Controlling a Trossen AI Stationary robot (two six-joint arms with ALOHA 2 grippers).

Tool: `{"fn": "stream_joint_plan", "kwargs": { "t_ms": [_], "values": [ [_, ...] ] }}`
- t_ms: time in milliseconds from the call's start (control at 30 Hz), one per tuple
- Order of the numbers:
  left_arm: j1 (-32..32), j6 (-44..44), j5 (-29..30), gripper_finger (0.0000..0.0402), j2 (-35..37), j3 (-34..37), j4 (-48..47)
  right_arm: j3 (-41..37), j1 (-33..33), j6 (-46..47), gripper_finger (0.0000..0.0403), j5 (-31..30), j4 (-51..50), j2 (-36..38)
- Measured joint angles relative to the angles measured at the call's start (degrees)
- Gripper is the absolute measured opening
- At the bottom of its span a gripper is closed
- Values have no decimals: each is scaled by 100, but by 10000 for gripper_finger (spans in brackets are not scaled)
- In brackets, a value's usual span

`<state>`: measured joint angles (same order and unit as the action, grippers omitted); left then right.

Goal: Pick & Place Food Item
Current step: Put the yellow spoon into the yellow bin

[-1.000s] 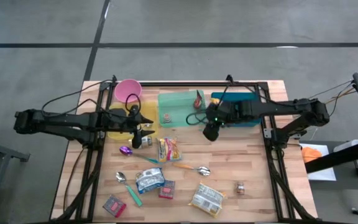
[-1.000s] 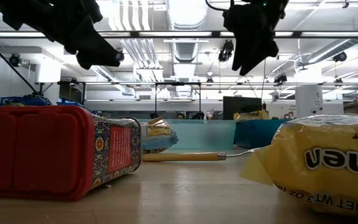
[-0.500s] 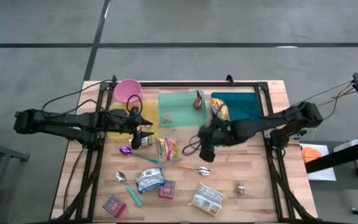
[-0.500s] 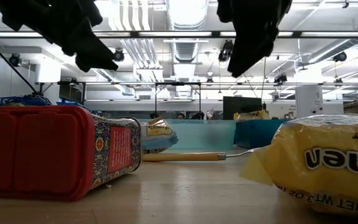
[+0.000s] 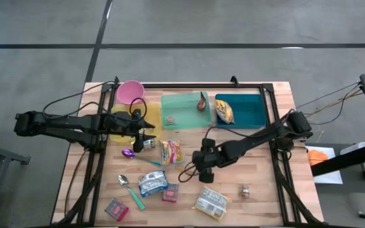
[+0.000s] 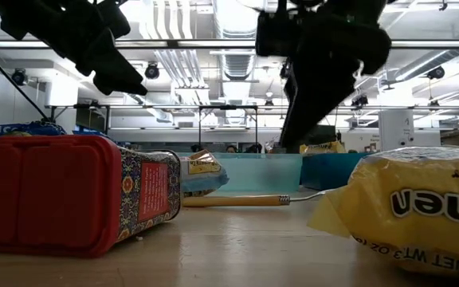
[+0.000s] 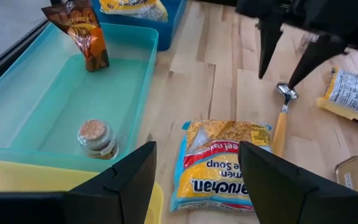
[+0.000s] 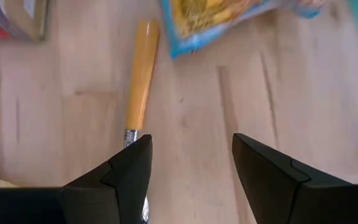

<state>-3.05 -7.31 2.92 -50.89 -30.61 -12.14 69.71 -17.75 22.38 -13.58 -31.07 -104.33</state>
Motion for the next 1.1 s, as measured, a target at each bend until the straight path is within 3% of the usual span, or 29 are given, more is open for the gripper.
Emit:
{"fn": "stream_joint_plan", "kwargs": {
  "t_ms": [333,700,1100],
  "values": [
    [0,-2,0,236,0,0,-2,23,-24,304,219,653,53,-357],
    [0,-4,0,236,0,2,-7,42,-290,469,219,673,648,-503],
    [-2,-22,1,236,0,4,-7,553,-303,274,210,738,182,-1310]
  ]
}}
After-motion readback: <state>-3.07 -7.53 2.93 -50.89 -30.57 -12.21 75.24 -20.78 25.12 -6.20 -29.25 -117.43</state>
